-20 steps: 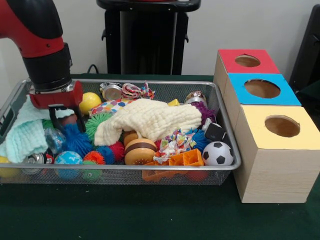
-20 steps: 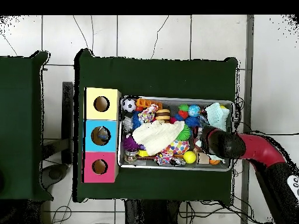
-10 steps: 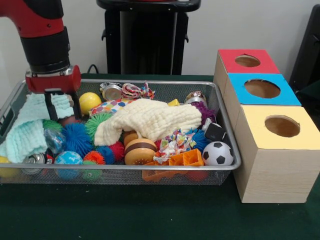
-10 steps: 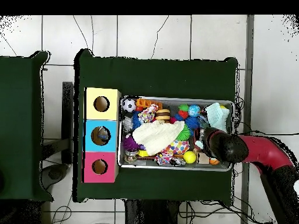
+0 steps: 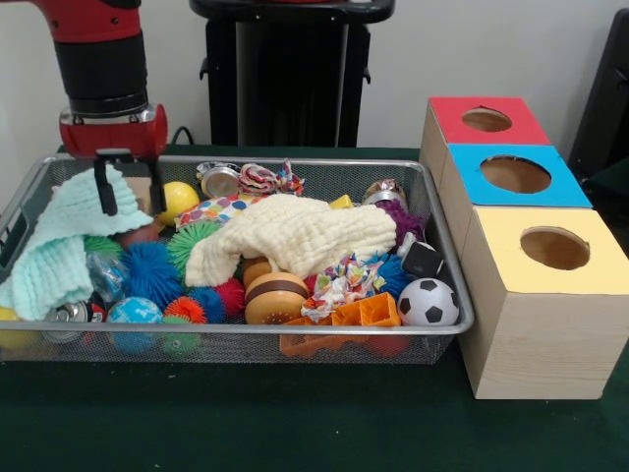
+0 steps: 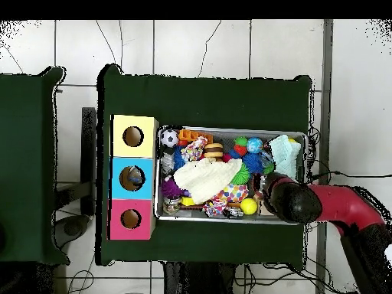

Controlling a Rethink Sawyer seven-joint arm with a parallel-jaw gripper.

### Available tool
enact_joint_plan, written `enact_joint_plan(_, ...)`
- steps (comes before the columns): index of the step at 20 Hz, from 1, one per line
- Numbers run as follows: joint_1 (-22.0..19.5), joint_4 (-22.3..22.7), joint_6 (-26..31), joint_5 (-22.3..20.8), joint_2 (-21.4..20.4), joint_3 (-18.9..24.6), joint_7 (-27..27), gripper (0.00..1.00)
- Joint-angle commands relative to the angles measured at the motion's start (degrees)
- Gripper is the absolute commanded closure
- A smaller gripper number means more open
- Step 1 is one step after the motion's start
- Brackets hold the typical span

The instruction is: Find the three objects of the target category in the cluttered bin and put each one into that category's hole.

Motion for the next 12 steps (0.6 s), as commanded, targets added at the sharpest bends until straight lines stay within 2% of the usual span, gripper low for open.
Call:
enact_joint_plan(1,2.1,3.7,-5.9,-1.7,0.3,-4.6,5.9,0.0)
enact_joint_plan(8,3.5,3.2,-7.7,-0.9,0.6,-7.3,5.7,0.0)
enact_joint_plan(12,4.0,3.5,-6.8,0.5,0.4,-8.6,5.8,0.0)
